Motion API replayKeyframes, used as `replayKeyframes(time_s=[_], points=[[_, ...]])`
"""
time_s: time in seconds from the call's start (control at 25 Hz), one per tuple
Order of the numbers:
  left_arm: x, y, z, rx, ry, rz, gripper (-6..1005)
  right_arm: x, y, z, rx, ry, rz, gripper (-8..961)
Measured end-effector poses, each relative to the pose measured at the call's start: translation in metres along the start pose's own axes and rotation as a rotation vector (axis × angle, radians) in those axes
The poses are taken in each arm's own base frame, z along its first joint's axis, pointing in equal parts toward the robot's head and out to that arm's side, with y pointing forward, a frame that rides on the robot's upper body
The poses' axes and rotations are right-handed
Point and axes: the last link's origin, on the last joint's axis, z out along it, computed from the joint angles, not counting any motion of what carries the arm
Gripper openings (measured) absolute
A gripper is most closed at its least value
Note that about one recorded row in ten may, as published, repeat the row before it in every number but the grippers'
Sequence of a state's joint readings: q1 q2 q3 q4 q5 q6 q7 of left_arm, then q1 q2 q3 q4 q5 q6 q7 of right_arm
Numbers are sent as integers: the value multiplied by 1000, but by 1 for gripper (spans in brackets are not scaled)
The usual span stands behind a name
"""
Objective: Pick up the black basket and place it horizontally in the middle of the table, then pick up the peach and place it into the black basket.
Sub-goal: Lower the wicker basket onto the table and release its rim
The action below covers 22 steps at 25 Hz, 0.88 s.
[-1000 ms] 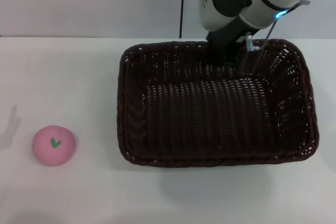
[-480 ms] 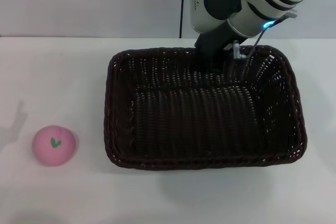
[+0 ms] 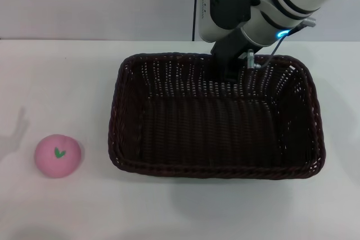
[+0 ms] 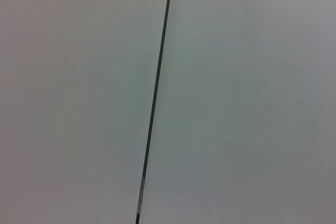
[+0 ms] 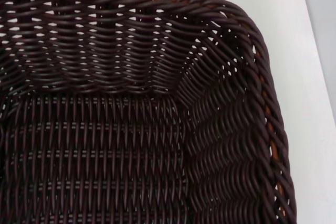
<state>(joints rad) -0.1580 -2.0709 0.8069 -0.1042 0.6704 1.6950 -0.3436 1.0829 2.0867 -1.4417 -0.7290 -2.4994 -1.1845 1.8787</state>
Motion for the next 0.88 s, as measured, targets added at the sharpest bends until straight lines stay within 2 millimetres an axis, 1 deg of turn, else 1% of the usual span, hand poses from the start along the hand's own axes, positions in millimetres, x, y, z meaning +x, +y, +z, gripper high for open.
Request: replayKeyframes(time_s=[0.08, 0.28, 0.4, 0.48, 0.6, 0.72, 0.84, 0.88], points=[[0, 0, 0, -1, 0, 0, 853, 0, 0, 0, -2, -1, 6, 155], [0, 0, 0, -2, 0, 0, 852, 4, 3, 1, -9, 0, 39, 354], [0, 0, 0, -6, -2, -4, 852, 6, 5, -2, -12, -6, 55, 412], [2, 0, 1, -28, 1, -28, 852, 9, 7, -6, -10, -17, 70, 450], [7, -1, 6, -111, 3, -91, 852, 13, 9, -15, 10, -42, 93, 507], [14, -6, 10, -164, 10, -115, 852, 20, 12, -25, 32, -82, 119, 565], [22, -12, 13, -184, 28, -112, 852, 25, 15, -33, 58, -114, 133, 704], [24, -14, 15, -190, 35, -113, 852, 27, 16, -36, 68, -121, 136, 704]])
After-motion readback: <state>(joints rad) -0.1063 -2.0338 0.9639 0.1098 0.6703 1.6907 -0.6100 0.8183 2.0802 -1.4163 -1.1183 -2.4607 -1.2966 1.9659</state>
